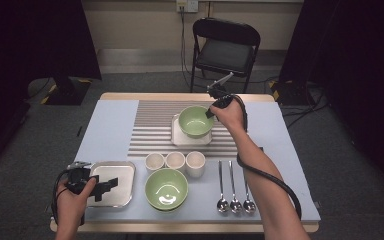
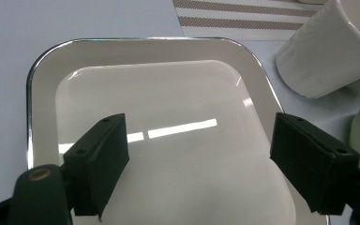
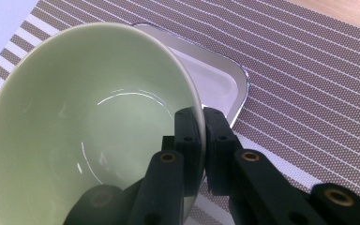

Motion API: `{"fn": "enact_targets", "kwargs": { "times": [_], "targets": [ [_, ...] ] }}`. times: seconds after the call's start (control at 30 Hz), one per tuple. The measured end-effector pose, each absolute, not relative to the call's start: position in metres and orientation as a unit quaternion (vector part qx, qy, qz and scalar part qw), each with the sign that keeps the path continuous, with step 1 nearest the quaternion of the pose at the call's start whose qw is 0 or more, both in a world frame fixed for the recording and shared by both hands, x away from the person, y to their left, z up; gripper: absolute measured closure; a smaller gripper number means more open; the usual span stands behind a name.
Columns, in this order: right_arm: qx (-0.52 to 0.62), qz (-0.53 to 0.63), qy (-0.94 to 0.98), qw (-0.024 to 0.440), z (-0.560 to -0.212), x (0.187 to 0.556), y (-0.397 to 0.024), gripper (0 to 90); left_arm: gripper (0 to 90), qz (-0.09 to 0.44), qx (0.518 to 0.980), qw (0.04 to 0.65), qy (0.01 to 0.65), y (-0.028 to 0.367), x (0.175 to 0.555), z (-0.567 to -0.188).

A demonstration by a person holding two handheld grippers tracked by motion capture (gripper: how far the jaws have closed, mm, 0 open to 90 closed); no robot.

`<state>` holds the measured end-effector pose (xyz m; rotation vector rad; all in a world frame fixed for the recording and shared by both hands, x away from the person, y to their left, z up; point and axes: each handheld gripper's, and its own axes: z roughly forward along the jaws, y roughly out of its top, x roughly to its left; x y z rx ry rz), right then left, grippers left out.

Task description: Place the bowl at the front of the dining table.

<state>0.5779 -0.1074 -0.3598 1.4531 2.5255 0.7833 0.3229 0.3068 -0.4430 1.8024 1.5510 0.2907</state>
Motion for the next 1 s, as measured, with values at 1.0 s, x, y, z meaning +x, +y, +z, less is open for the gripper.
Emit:
{"fn": "enact_targets", "kwargs": {
  "times": [1.0],
  "targets": [
    [0.499,0.260,0.824,0.065,-0.375,0.586,-0.106,85.8,19.2,0.115,0.702,0.365,0.601,0.308,0.323,-0.442]
  ]
}}
